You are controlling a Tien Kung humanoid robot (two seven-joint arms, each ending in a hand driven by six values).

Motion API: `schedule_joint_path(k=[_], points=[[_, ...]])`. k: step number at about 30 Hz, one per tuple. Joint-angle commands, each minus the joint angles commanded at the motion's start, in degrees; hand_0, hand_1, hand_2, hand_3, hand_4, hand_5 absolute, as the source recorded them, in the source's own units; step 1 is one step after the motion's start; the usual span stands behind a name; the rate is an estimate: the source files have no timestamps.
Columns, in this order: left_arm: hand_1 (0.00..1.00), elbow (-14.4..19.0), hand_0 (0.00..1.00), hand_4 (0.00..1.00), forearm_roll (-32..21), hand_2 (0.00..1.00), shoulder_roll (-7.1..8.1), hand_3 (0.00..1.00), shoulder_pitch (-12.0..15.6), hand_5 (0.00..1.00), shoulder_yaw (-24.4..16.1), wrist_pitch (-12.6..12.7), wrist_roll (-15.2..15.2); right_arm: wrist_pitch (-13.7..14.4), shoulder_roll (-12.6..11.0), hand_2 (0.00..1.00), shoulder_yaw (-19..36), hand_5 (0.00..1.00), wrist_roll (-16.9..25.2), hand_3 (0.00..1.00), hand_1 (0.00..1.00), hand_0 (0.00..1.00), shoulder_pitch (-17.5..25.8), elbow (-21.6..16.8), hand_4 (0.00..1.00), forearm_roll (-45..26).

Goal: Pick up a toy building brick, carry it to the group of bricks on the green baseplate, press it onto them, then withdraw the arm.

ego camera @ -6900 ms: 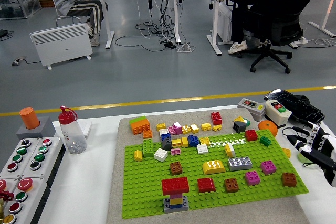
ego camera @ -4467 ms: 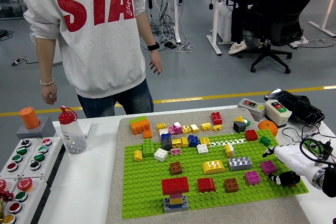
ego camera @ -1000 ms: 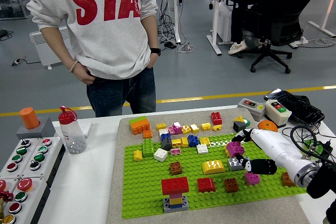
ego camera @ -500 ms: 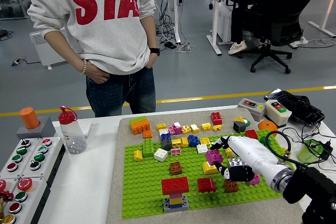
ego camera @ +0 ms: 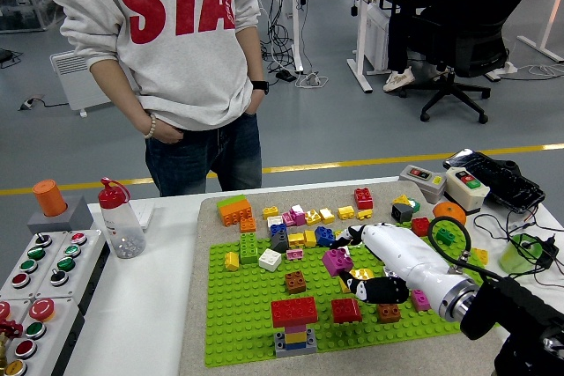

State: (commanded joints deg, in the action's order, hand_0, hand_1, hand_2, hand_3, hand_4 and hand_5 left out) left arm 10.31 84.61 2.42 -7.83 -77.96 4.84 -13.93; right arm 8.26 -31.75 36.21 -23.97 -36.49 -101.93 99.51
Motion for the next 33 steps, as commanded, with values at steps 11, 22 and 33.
schedule_joint_path(k=[11,22,33], points=[[0.687,0.0,0.655,0.288,-0.1,0.674,0.03,0.576,0.0,0.998,0.1,0.0,0.0,-1.2,2.7,0.737,-4.2,0.164,1.4,0.547,0.750,0.860,-6.2,0.0,0.382,0.5],[0.687,0.0,0.653,0.288,-0.2,0.674,0.02,0.576,0.1,0.998,0.3,-0.1,-0.1,-3.3,4.1,0.736,-8.2,0.168,2.1,0.548,0.749,0.861,-9.6,0.0,0.385,0.6],[0.688,0.0,0.653,0.288,0.1,0.674,0.06,0.576,0.5,0.998,0.1,-0.2,-0.1,-6.1,5.2,0.735,-12.2,0.172,3.7,0.548,0.750,0.863,-12.6,0.0,0.389,6.2]])
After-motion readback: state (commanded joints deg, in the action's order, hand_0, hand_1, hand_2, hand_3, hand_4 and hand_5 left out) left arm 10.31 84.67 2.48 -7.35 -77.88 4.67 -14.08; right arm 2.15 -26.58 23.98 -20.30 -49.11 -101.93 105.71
